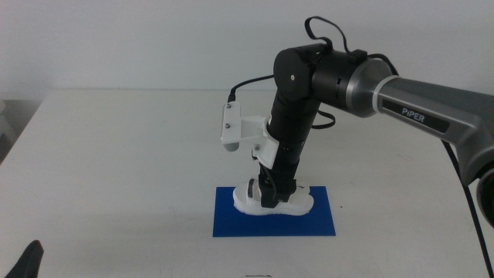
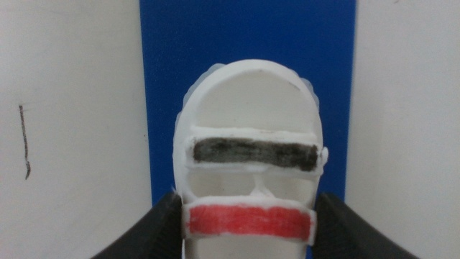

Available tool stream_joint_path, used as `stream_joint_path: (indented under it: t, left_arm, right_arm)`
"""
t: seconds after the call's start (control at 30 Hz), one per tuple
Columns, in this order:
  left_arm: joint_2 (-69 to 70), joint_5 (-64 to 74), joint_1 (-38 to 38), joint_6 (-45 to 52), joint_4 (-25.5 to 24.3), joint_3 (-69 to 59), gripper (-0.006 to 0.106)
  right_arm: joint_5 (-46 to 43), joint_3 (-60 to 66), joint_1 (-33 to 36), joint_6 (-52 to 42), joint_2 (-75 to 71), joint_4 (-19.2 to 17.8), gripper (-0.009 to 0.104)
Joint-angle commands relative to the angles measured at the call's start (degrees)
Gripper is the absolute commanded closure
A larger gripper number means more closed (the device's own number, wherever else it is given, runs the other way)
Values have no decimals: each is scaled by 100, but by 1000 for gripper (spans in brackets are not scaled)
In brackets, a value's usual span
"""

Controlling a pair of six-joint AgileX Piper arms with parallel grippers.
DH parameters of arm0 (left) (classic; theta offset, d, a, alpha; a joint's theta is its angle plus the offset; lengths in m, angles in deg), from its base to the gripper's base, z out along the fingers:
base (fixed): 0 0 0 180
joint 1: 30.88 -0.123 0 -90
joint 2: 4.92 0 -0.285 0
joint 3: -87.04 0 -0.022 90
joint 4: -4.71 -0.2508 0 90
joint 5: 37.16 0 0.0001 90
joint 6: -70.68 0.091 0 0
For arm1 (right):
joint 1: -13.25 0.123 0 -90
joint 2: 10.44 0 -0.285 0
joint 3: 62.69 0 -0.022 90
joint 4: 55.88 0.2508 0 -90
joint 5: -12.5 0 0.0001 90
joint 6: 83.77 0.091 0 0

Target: Use one arm to grab the shoe from the table and place it on the mat.

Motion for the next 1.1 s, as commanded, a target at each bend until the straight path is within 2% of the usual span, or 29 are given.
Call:
stream_joint_path:
  t: [0.0, 0.27, 0.3, 0.33, 0.37, 0.43, 0.53, 0.63, 0.7, 0.87, 1.0, 1.07]
  left_arm:
    - [107, -475, 22, -84, 49, 19, 7]
    - [107, -475, 22, -84, 49, 19, 7]
    - [107, -475, 22, -84, 49, 19, 7]
    - [107, -475, 22, -84, 49, 19, 7]
    - [107, -475, 22, -84, 49, 19, 7]
    - [107, -475, 22, -84, 49, 19, 7]
    - [107, -475, 22, -84, 49, 19, 7]
    - [107, -475, 22, -84, 49, 19, 7]
    - [107, -475, 22, -84, 49, 19, 7]
    - [107, -475, 22, -84, 49, 19, 7]
    - [107, -475, 22, -84, 49, 19, 7]
    - [107, -475, 22, -84, 49, 19, 7]
  right_arm:
    - [-40, -178, -9, 9, -253, 79, 96]
    - [-48, -177, -9, 29, -128, 95, 90]
    - [-62, -177, -9, 29, -128, 95, 82]
    - [-55, -177, -9, 29, -128, 95, 79]
    - [-41, -177, -9, 103, -128, 95, 63]
    - [-41, -177, -9, 180, -128, 95, 51]
    - [-41, -177, -9, 197, -128, 104, 35]
    - [-41, -183, -9, 294, -140, 93, 23]
    - [-41, -191, -9, 482, -198, 66, 19]
    - [197, -397, -9, 1467, -666, -203, 19]
    - [371, -655, -27, 2463, -1382, -491, 20]
    - [358, -715, -34, 2907, -1850, -753, 20]
